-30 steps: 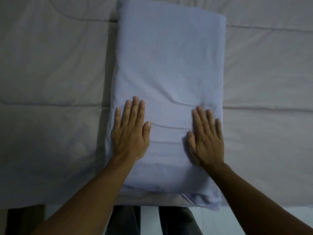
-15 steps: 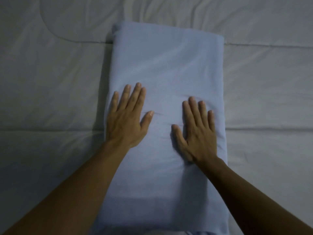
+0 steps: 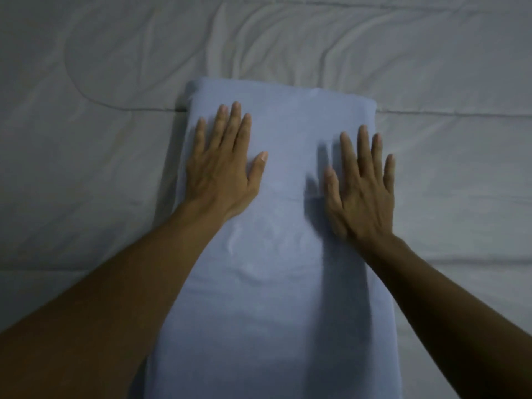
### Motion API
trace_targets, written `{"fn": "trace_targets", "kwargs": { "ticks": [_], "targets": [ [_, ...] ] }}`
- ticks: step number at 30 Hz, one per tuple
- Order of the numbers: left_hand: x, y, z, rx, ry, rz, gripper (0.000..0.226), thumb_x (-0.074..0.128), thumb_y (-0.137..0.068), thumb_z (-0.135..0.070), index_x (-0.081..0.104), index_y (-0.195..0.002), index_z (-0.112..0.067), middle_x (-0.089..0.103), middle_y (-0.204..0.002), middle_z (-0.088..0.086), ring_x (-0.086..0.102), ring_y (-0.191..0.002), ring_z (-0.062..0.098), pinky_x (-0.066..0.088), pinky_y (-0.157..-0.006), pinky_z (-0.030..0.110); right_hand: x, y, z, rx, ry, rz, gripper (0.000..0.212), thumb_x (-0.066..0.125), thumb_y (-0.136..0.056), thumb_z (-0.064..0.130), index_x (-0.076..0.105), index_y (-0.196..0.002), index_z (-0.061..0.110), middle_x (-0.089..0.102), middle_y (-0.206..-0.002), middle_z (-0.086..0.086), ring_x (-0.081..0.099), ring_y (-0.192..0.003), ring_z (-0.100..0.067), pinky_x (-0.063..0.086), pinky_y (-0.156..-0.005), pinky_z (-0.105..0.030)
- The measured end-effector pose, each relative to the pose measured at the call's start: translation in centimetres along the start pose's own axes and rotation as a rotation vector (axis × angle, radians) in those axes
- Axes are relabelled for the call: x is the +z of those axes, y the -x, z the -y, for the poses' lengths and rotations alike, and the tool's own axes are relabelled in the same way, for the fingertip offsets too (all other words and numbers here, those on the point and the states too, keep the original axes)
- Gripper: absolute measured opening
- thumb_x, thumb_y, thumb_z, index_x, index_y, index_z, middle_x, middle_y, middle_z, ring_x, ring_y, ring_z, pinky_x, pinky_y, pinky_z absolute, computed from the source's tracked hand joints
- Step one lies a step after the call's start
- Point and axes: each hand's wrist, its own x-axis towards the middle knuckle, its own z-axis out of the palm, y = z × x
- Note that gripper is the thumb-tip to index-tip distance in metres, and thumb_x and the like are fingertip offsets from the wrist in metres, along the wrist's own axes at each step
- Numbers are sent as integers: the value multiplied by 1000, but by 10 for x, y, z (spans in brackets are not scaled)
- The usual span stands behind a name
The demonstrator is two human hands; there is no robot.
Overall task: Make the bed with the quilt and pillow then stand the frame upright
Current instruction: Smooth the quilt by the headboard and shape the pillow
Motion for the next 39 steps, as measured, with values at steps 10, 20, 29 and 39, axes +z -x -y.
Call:
{"fn": "trace_targets", "kwargs": {
  "ticks": [10,20,29,39],
  "targets": [
    [32,-36,16,-49,-100,86,64,12,-97,-53,8,-157,-33,4,-166,-7,0,-153,20,1,-122,50,40,-72,-16,-190,25,150,56,20,-102,59,12,-157,46,5,-169,11,0,-157,-19,4,-126,-50],
    [17,41,22,-239,137,71,65,21,-100,-53,8,-158,-27,-2,-167,-3,1,-153,27,9,-123,50,6,26,-58,239,-464,136,52,32,-108,41,24,-158,30,26,-165,10,23,-152,-13,20,-125,-35],
    [2,181,39,-889,812,195,108,50,-71,-84,12,-156,-29,33,-159,2,38,-142,25,29,-116,39,-28,141,-41,786,-887,280,32,44,-100,57,63,-88,34,63,-97,12,58,-89,-6,42,-89,-34],
    [-30,230,0,-942,1184,275,62,85,-68,-46,63,-122,-27,69,-113,-10,67,-103,12,53,-90,30,-36,176,-16,725,-813,292,86,80,-67,68,53,-138,28,64,-130,6,65,-112,-23,56,-96,-46]
  ]
}}
